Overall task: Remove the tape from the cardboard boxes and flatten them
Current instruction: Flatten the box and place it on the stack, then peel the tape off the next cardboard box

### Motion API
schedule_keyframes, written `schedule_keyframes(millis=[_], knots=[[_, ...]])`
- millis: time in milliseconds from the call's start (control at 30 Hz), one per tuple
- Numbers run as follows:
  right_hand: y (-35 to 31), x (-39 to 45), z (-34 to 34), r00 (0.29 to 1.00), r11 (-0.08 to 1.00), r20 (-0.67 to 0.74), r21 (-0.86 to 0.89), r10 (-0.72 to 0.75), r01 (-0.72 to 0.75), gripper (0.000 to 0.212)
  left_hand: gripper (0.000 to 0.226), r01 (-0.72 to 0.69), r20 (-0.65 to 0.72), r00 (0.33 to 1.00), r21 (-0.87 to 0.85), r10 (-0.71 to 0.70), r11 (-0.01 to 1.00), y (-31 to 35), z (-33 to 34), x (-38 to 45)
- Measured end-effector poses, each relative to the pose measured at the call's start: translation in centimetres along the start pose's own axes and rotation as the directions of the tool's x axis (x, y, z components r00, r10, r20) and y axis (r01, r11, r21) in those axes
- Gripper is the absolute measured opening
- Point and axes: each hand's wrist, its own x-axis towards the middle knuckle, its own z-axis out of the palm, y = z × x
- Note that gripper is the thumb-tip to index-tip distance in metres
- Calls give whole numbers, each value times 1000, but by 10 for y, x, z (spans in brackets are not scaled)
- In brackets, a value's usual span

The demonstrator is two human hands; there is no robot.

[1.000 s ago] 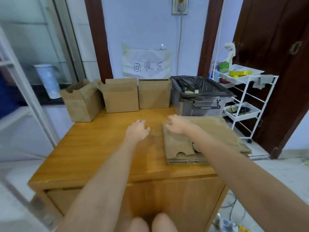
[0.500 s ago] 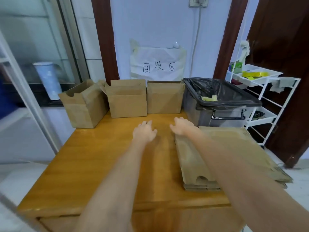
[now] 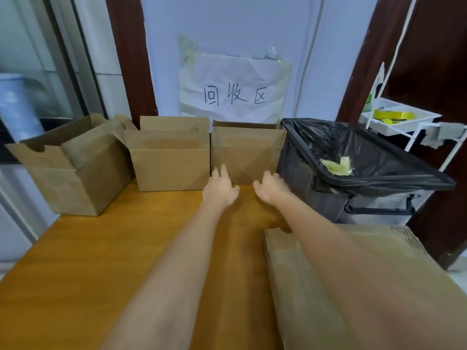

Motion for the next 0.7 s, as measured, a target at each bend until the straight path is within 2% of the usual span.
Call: schedule_keyframes(millis=[133,233,367,500,700], knots=[[0,24,8,997,997,-54,51,58,-55,56,78,11,-125,992,73,-1,997,8,7,16],[1,35,14,995,990,-32,108,94,-90,65,82,39,-190,982,89,-21,995,13,11,25],[6,46,20,986,962,-55,234,160,-143,76,83,57,-217,975,30,-49,998,19,13,33],[7,54,20,982,942,-78,307,170,-138,87,84,95,-301,950,31,-81,995,25,16,39],[12,66,17,967,882,-169,461,193,-96,97,86,137,-384,907,-115,-171,984,37,17,51]])
